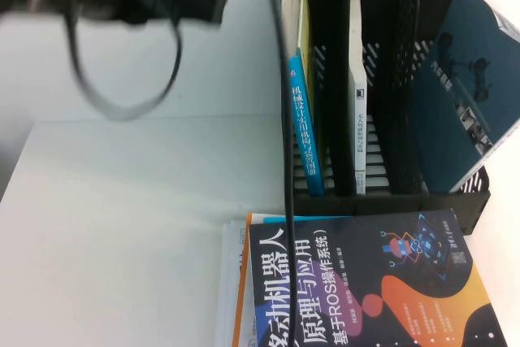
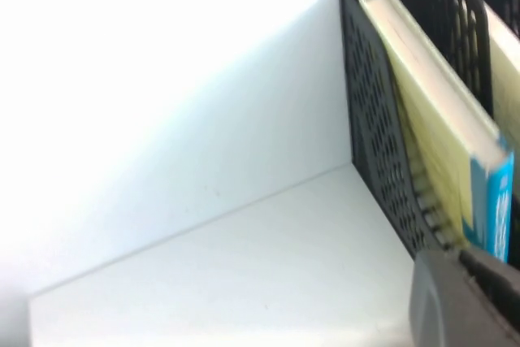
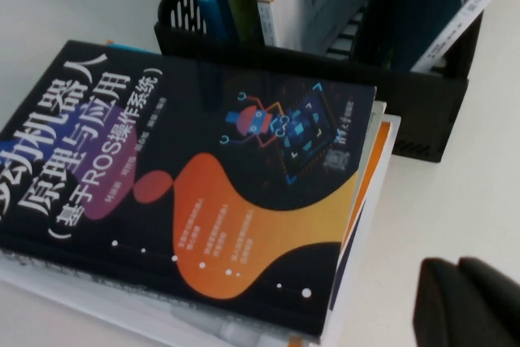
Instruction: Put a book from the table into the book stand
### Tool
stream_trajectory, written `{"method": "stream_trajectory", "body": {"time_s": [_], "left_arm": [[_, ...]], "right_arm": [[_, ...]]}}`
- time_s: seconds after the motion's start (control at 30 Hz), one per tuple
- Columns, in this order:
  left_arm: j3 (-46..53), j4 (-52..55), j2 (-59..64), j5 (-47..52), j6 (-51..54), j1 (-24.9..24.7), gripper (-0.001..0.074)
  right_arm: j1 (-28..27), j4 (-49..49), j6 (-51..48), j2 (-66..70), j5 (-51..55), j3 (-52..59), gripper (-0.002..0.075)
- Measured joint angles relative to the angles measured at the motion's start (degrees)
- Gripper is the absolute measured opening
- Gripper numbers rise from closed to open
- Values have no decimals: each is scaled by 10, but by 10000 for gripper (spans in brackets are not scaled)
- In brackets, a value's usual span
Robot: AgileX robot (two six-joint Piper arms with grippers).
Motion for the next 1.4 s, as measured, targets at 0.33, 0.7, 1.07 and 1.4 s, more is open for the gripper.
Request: {"method": "stream_trajectory", "body": {"time_s": [0.33,0.7,1.07,1.4], "left_arm": [[350,53,-167,-242,-132,1,0],[440,65,-205,-343,-190,1,-1],[440,65,-204,-344,-192,1,-1],[440,65,-204,-344,-192,1,-1]], "right_arm": [[0,3,8,-38,-97,32,-3],[0,8,61,-39,-204,155,-3],[0,9,63,-39,-204,160,-3],[0,9,64,-39,-204,160,-3]]}}
